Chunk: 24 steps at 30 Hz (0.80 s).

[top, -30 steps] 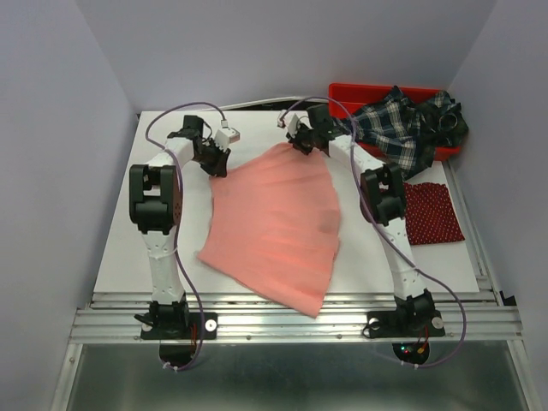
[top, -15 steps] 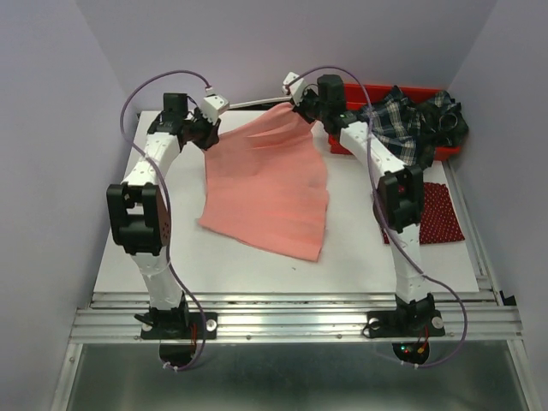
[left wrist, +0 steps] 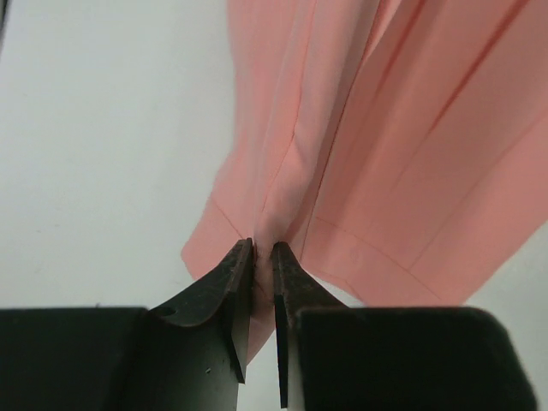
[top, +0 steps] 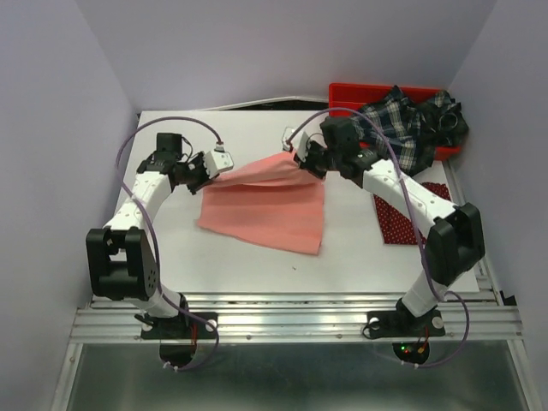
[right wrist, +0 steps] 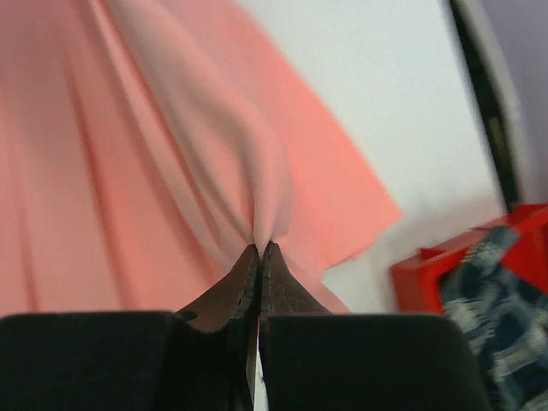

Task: Fold and stack the skirts
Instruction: Fold the skirt

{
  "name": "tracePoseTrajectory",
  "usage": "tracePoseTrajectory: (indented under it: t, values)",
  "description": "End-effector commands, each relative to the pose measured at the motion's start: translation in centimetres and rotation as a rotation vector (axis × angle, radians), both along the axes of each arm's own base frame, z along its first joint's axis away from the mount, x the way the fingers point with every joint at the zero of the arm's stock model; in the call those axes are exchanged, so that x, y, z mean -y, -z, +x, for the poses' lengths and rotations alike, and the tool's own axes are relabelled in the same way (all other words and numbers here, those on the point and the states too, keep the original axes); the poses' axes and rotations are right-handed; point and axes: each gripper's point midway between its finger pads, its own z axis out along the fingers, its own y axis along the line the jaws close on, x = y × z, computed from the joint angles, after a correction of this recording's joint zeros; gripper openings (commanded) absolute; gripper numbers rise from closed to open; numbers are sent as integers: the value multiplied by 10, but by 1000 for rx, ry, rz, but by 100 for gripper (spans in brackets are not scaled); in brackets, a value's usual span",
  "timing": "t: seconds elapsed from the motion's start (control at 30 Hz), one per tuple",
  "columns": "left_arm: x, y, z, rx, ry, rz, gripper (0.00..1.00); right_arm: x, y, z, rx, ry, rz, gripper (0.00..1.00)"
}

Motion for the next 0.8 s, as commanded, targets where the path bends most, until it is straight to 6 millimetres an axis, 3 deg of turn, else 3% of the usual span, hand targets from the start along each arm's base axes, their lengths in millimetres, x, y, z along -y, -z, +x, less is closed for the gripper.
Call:
tracePoseTrajectory:
  t: [0.0,0.03,0.1,0.13,0.17,0.27,0.4,0.5,0.53,0.57,0.6,0.63,0.67,0.7,0.77]
  values:
    - [-22,27,-43,-39,82,136,0,11,38,-62,-141,22,-66,1]
    - [-24,41,-57,-61,91,153,0,10,59,-88,-207,12,-77,1]
    - [-28,53,-69,-68,78,169,0,11,79,-108,-250,5,-82,1]
    - [-29,76,-85,-115,70,167,0,21,105,-123,-299,10,-107,1]
    - [-28,80,-81,-84,56,170,0,25,112,-129,-304,10,-111,1]
    - [-25,116,-100,-167,33,199,8,42,150,-144,-344,-3,-198,1]
    - [-27,139,-112,-277,-15,196,15,34,159,-161,-426,-51,-159,1]
    - [-27,132,-115,-305,-34,187,42,26,153,-160,-440,-75,-141,4]
    - [-23,117,-110,-267,-35,163,54,28,155,-162,-456,-77,-156,26]
    - [-20,109,-111,-259,-29,148,60,29,155,-162,-461,-79,-167,44]
    - [-15,91,-112,-231,-18,119,73,31,150,-163,-474,-73,-186,60]
    - [-13,86,-117,-228,-8,107,73,33,147,-164,-485,-66,-194,61]
    - [-11,73,-115,-204,0,96,81,34,143,-165,-490,-61,-195,63]
    - [-7,58,-118,-180,5,72,81,34,134,-172,-506,-67,-177,68]
    - [-5,46,-119,-163,-12,48,81,28,124,-187,-542,-91,-134,71]
